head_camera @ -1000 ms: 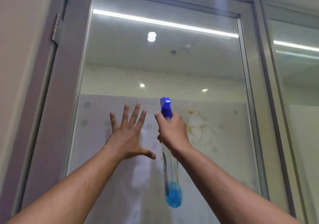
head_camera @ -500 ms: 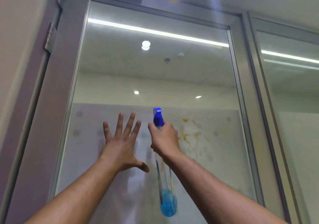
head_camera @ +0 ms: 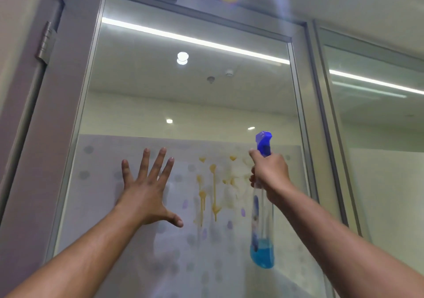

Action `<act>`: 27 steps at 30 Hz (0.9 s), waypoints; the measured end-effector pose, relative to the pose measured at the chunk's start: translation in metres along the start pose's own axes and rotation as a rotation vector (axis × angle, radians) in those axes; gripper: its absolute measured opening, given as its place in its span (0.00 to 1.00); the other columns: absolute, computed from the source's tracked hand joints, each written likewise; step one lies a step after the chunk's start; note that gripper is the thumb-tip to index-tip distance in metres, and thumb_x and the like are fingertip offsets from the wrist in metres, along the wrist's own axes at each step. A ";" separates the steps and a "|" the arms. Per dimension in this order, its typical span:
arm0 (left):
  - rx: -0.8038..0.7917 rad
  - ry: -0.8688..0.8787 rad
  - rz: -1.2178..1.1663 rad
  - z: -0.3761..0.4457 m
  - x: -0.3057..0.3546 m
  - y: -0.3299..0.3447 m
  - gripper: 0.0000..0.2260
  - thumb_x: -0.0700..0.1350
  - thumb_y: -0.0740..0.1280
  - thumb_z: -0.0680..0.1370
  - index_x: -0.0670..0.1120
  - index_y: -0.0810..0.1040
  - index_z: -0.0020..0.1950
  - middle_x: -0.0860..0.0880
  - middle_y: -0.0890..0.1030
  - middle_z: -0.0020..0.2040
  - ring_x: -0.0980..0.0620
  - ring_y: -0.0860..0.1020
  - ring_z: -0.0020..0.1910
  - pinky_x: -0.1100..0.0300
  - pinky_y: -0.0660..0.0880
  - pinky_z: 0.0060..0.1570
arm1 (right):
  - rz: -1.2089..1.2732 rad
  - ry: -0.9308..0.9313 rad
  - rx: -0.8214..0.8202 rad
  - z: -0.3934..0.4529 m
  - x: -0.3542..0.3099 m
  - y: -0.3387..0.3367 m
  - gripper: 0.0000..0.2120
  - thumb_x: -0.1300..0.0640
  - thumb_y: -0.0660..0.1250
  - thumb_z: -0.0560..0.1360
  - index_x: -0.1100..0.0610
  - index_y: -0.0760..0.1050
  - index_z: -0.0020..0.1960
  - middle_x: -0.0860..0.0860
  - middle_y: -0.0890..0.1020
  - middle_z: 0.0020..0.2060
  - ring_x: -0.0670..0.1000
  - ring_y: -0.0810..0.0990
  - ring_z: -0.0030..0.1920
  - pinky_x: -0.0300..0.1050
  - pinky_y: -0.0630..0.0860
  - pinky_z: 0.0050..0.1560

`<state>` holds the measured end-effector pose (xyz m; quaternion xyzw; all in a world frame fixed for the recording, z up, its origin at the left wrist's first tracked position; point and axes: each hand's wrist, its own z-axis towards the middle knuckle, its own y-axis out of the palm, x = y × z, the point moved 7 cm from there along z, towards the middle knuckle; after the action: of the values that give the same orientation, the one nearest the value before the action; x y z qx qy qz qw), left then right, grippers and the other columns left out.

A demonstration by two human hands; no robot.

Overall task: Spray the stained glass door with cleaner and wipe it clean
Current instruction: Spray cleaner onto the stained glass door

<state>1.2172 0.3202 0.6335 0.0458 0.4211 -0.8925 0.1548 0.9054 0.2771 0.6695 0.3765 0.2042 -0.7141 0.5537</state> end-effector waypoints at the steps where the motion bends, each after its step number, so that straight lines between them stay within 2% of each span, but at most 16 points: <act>1: -0.002 0.000 -0.001 0.000 0.000 0.000 0.75 0.89 0.60 0.53 0.53 0.19 0.78 0.51 0.12 0.74 0.39 0.15 0.75 0.21 0.31 0.74 | -0.010 0.013 0.030 0.006 0.008 -0.014 0.14 0.47 0.67 0.76 0.59 0.77 0.44 0.55 0.80 0.31 0.56 0.80 0.26 0.56 0.84 0.37; 4: -0.008 0.008 0.003 -0.001 0.002 -0.002 0.75 0.89 0.60 0.53 0.52 0.19 0.78 0.50 0.13 0.75 0.38 0.17 0.76 0.21 0.33 0.75 | -0.048 0.044 0.072 0.015 0.028 -0.042 0.13 0.48 0.67 0.75 0.58 0.75 0.46 0.56 0.79 0.33 0.56 0.80 0.27 0.52 0.80 0.35; 8: 0.039 0.038 0.011 -0.006 -0.001 -0.008 0.74 0.89 0.60 0.55 0.50 0.22 0.80 0.48 0.18 0.79 0.38 0.21 0.80 0.22 0.37 0.77 | -0.101 0.059 -0.003 0.004 0.037 -0.041 0.13 0.48 0.66 0.75 0.58 0.74 0.44 0.55 0.77 0.32 0.55 0.79 0.26 0.51 0.78 0.35; 13: 0.046 0.056 0.087 -0.015 -0.008 0.000 0.76 0.87 0.63 0.57 0.44 0.22 0.79 0.45 0.19 0.80 0.38 0.21 0.80 0.24 0.36 0.78 | -0.135 -0.026 -0.288 -0.049 0.005 0.023 0.12 0.51 0.66 0.75 0.54 0.68 0.37 0.52 0.71 0.26 0.53 0.72 0.20 0.46 0.71 0.31; 16: 0.039 0.059 0.097 -0.015 -0.009 0.003 0.76 0.86 0.65 0.57 0.44 0.23 0.81 0.45 0.18 0.80 0.38 0.21 0.80 0.23 0.35 0.77 | -0.158 -0.066 -0.482 -0.085 -0.012 0.070 0.12 0.53 0.66 0.76 0.55 0.68 0.37 0.53 0.72 0.26 0.53 0.74 0.20 0.44 0.71 0.30; 18: 0.043 0.058 0.104 -0.014 -0.010 0.004 0.76 0.86 0.65 0.57 0.45 0.23 0.81 0.45 0.17 0.79 0.38 0.20 0.79 0.23 0.35 0.77 | -0.156 -0.073 -0.551 -0.103 -0.016 0.090 0.11 0.52 0.65 0.77 0.55 0.68 0.39 0.53 0.73 0.26 0.53 0.76 0.21 0.45 0.72 0.31; 24: 0.057 0.057 0.111 -0.012 -0.013 0.008 0.76 0.85 0.67 0.57 0.46 0.21 0.80 0.46 0.15 0.77 0.39 0.19 0.79 0.25 0.33 0.77 | -0.171 -0.072 -0.550 -0.111 0.007 0.091 0.12 0.52 0.65 0.77 0.54 0.68 0.38 0.53 0.73 0.27 0.52 0.76 0.21 0.45 0.72 0.31; 27: 0.058 0.057 0.112 -0.012 -0.013 0.009 0.76 0.85 0.66 0.57 0.46 0.21 0.80 0.47 0.16 0.78 0.40 0.19 0.79 0.24 0.33 0.77 | -0.146 -0.040 -0.443 -0.091 0.027 0.062 0.13 0.52 0.67 0.78 0.54 0.70 0.37 0.54 0.73 0.25 0.53 0.76 0.20 0.46 0.72 0.30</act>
<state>1.2317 0.3269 0.6224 0.0991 0.3960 -0.8926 0.1912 0.9896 0.3054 0.5993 0.2157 0.3718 -0.6972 0.5737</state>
